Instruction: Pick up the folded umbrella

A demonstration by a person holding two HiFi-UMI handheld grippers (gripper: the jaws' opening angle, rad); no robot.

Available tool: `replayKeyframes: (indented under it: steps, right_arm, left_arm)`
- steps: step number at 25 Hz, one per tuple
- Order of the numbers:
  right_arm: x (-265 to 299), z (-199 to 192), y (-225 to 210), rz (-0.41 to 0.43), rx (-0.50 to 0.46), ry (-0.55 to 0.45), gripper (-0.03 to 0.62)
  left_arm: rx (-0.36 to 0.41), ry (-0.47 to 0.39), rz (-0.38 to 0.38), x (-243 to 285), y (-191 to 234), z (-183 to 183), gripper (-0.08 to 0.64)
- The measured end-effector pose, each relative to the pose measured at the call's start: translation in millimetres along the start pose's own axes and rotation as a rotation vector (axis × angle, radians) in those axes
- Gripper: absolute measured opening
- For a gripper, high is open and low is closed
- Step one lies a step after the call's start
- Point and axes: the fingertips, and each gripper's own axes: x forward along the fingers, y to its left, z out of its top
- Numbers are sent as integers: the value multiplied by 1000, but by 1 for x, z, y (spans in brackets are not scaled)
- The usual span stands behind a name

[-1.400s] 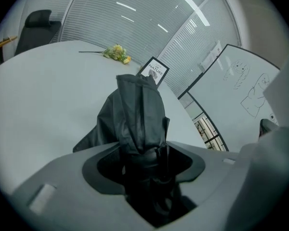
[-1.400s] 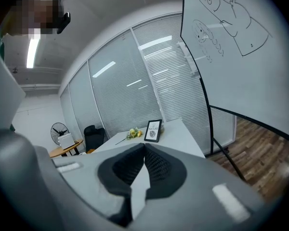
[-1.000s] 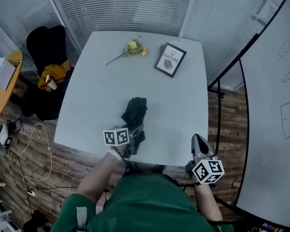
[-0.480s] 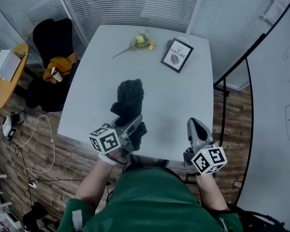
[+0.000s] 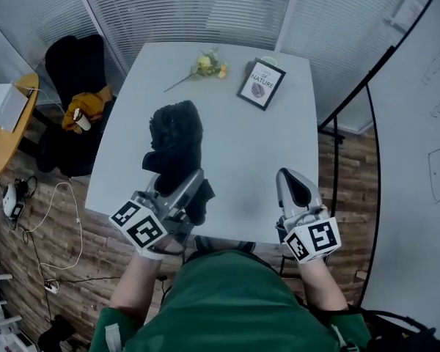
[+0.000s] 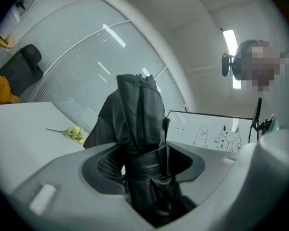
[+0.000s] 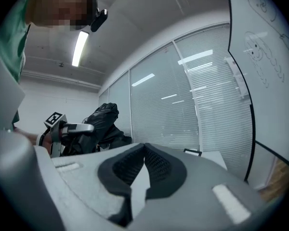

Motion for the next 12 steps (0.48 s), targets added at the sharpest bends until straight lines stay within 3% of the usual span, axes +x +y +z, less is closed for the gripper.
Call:
replayKeyframes:
  steps: [2, 7, 12]
  right_arm:
    - [0, 9, -1, -2, -48, -20, 3]
    - [0, 20, -1, -7, -145, -46, 3]
    - [-1, 22, -3, -10, -161, -49, 3]
  left_arm:
    - [30, -22, -12, 2, -5, 6, 264]
    - [217, -47, 15, 4, -13, 12, 264]
    - [144, -51, -26, 9, -15, 9, 262]
